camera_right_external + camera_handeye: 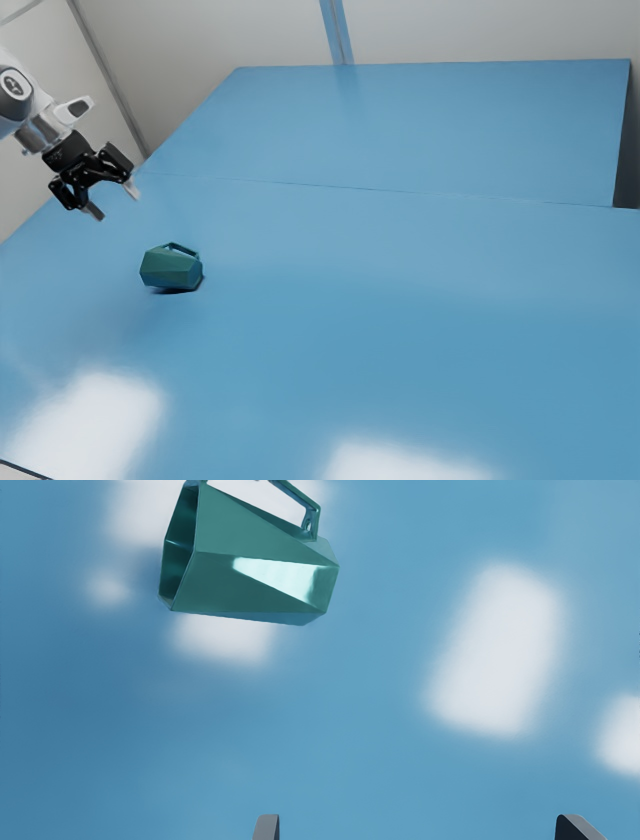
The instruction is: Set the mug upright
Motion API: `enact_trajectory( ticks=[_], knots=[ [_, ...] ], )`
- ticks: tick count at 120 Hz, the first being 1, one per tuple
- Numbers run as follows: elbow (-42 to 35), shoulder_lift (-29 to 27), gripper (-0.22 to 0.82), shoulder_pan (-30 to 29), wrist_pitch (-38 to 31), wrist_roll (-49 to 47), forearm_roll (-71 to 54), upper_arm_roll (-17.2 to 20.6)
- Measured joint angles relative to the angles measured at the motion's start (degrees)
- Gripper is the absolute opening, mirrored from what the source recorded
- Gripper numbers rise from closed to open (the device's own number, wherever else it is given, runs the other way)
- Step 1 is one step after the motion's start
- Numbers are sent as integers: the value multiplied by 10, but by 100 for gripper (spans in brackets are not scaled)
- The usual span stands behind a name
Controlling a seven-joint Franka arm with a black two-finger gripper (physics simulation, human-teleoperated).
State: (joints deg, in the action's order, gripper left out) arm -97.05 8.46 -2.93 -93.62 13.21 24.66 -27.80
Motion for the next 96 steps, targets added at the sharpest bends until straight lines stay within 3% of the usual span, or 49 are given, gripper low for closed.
enact_trajectory(
  ticks=[37,50,75,96],
  knots=[
    [44,128,60,-74,-5,148,149,-23],
    [109,179,60,-98,33,191,184,-49],
    [160,288,60,-145,117,260,299,-55],
    [158,307,60,-155,177,304,368,-61]
  ],
)
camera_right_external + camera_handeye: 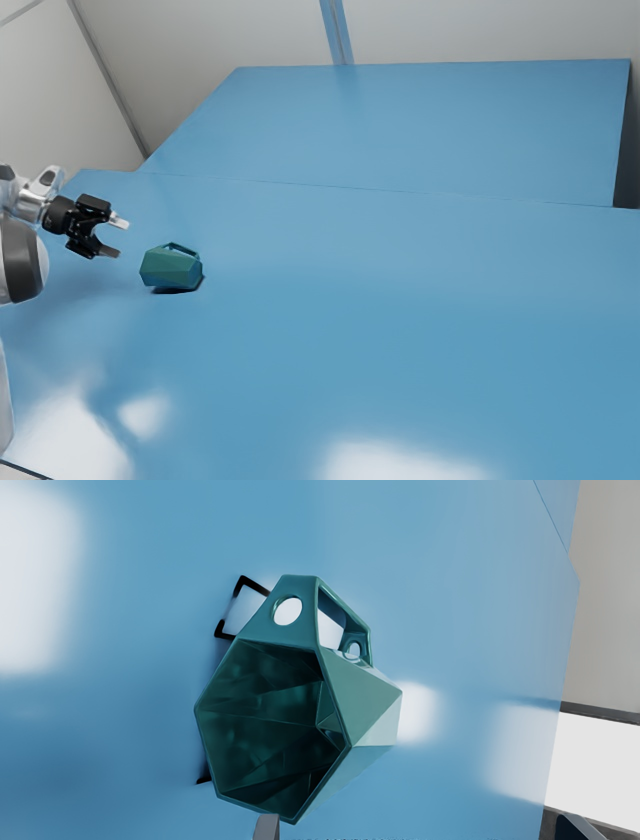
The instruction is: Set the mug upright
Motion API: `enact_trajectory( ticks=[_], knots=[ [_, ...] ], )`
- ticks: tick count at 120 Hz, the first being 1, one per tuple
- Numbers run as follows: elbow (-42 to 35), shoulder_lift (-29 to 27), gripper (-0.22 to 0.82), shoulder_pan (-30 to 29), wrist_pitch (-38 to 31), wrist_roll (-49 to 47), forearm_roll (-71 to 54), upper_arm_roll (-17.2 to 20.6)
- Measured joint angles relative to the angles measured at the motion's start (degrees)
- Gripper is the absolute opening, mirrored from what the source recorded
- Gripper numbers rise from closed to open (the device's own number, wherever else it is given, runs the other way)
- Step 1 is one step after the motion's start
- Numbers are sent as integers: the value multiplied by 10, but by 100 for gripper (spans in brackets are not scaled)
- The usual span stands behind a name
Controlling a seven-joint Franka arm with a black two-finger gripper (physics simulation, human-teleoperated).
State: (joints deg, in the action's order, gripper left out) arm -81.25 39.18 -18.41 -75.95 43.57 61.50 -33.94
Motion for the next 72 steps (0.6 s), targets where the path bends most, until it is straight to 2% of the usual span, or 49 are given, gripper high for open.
enact_trajectory(
  ticks=[29,72],
  knots=[
    [-19,8,60,7,36,46,13,2],
    [-15,30,60,10,45,80,31,5]
  ],
)
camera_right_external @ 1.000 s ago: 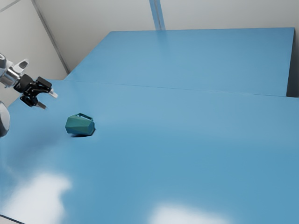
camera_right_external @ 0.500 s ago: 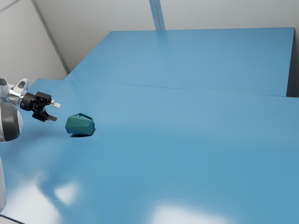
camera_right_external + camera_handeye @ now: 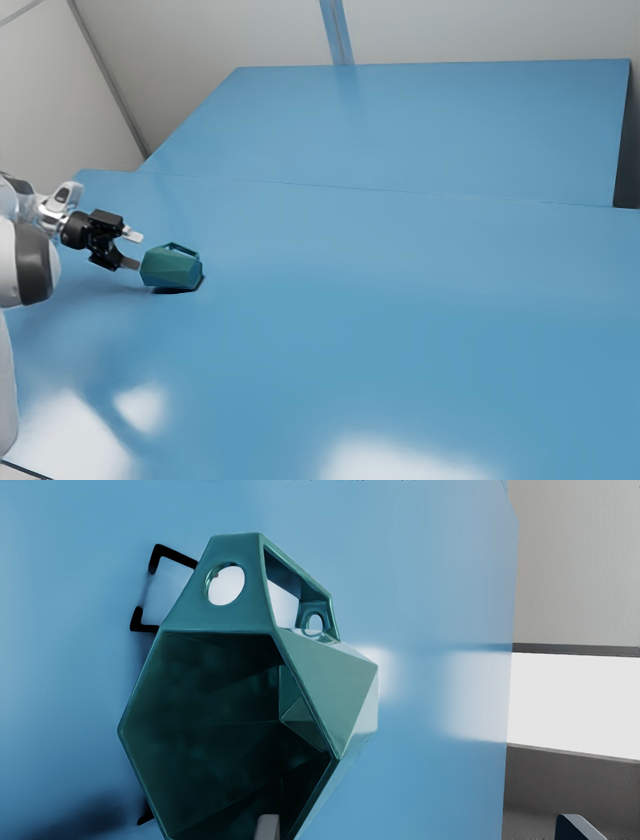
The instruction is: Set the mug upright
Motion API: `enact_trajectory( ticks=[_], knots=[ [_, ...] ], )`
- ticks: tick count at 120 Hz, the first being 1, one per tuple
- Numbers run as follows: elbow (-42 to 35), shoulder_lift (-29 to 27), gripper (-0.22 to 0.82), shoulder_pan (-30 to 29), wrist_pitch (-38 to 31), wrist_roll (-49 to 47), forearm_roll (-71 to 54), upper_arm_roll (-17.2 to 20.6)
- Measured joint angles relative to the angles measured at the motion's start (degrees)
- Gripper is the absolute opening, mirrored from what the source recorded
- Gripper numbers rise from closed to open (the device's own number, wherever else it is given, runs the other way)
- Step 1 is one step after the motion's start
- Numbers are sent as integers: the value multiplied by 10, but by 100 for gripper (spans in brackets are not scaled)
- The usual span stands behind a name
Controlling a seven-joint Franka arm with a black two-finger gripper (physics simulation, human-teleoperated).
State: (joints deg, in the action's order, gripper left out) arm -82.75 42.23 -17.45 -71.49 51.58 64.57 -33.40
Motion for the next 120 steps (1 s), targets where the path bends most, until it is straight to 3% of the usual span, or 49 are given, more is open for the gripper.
enact_trajectory(
  ticks=[96,120],
  knots=[
    [3,29,60,8,-26,9,48,12],
    [1,31,43,13,-28,6,48,22]
  ],
)
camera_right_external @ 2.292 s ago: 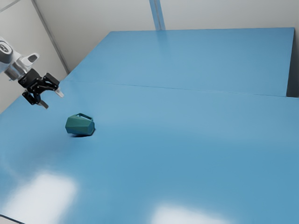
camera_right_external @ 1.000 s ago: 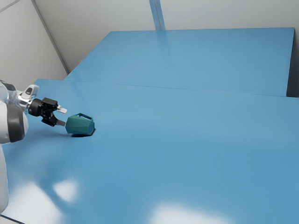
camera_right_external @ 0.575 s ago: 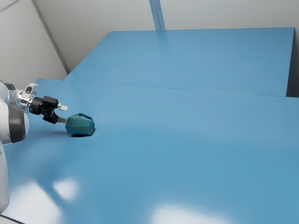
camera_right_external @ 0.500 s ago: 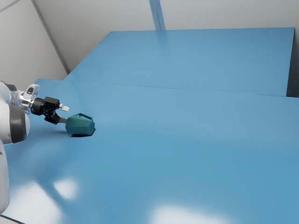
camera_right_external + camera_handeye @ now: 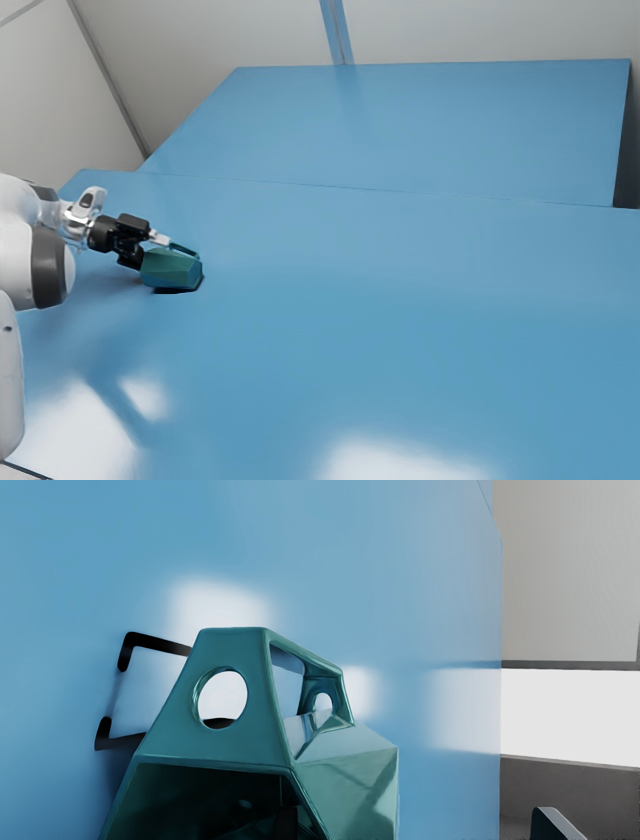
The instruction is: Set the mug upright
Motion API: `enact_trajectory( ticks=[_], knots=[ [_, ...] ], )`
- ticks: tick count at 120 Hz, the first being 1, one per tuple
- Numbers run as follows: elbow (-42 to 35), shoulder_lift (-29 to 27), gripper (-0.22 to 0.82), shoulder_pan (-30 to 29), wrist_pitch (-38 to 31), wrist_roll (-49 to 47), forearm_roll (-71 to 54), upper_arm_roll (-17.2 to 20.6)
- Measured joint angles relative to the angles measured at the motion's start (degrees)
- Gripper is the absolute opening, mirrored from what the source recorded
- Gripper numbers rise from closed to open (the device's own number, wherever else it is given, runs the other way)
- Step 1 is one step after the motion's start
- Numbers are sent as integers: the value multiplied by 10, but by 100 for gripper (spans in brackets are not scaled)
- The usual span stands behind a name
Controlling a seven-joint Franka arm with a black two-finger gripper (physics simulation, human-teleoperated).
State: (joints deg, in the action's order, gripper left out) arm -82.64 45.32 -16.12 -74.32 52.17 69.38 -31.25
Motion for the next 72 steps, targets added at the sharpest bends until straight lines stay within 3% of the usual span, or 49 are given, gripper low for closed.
enact_trajectory(
  ticks=[16,29,48,72],
  knots=[
    [-1,0,14,1,0,-5,-2,1],
    [-1,-1,-1,1,0,-9,-2,1],
    [-1,-3,-11,2,4,-14,0,1],
    [1,-16,-15,13,16,-18,3,1]
  ],
)
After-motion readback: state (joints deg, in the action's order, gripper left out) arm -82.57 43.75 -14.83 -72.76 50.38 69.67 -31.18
